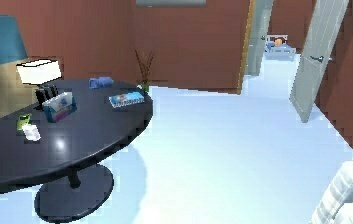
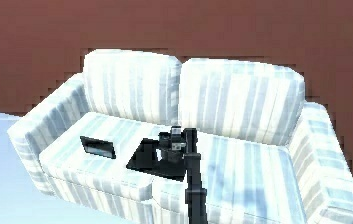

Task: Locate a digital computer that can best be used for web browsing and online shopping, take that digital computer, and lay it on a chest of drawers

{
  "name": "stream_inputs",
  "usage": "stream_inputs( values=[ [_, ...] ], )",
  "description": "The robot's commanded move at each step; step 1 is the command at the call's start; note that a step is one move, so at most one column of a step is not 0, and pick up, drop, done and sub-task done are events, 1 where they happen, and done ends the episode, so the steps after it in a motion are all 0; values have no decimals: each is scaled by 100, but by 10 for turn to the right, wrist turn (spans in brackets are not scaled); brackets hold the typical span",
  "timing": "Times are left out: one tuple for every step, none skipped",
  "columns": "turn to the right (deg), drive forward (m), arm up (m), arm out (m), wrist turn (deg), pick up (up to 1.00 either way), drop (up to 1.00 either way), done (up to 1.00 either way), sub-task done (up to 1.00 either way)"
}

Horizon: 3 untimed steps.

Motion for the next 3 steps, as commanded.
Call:
stream_inputs(
  values=[
    [0,0,-30,0,0,0,0,0,0],
    [0,0,0,0,0,100,0,0,0],
    [0,0,10,0,0,0,0,0,0]
  ],
)
